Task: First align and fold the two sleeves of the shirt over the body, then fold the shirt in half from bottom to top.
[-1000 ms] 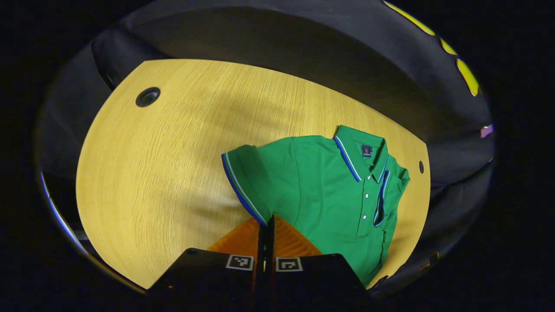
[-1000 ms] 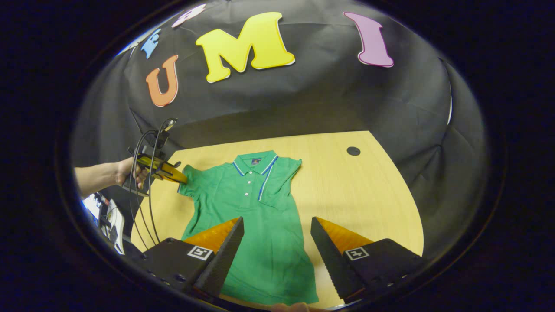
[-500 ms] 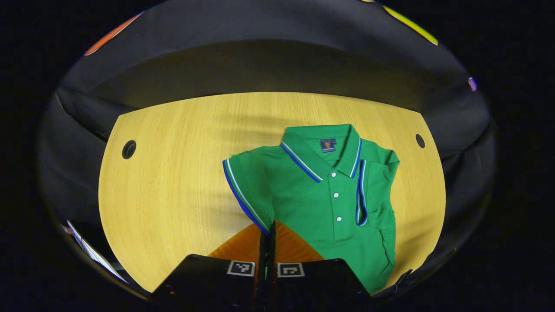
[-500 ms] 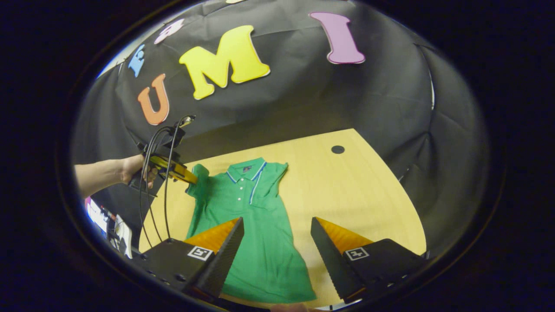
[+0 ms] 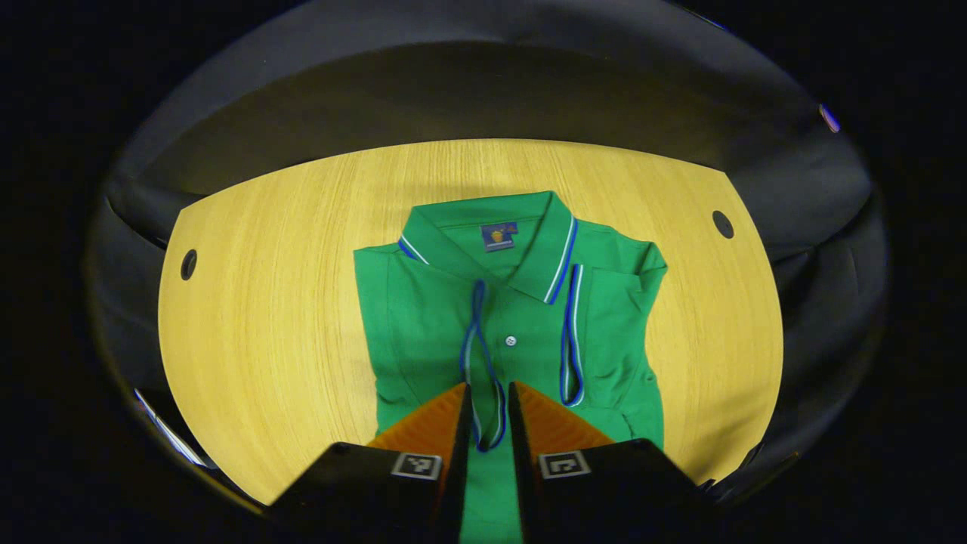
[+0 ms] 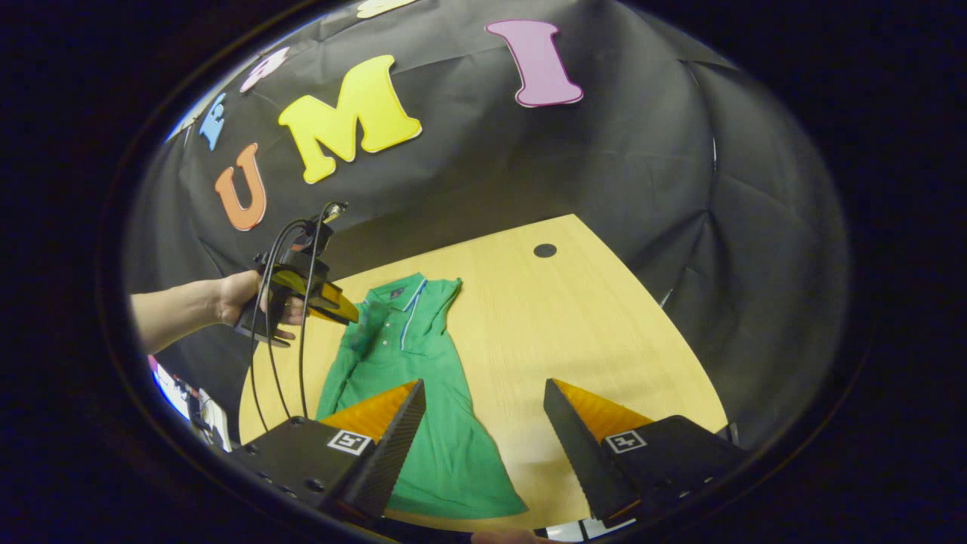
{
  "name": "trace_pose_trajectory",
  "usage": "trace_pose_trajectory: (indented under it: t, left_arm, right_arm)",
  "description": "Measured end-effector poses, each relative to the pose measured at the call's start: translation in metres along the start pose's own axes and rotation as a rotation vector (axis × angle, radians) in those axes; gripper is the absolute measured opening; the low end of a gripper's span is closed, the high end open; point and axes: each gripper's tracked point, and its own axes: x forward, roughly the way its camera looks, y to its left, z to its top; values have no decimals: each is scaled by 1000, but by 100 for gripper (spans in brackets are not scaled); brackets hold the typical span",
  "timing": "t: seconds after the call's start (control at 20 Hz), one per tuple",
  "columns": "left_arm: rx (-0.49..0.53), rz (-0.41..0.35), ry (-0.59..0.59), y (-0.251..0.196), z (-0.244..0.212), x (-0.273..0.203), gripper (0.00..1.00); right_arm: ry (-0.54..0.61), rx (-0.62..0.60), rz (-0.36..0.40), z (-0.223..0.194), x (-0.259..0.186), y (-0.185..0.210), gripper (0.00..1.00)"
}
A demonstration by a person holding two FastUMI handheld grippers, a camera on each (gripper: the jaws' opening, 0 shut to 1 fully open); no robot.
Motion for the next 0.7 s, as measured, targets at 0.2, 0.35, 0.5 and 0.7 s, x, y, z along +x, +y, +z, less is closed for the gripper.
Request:
trace_pose_trajectory:
  t: [0.2,0.35,0.5,0.7]
  left_arm:
    - [-31,-14,-49,-1,5,-13,100]
    - [-45,-9,-124,7,6,-36,100]
    - [-47,-11,-234,10,4,-70,100]
    - [-53,-16,-380,16,-20,-121,100]
  right_arm:
    - [-6,-42,4,3,2,6,96]
    - [-16,-116,6,7,3,15,96]
    - [-23,-204,23,8,7,27,96]
    - [-7,-281,57,0,8,46,96]
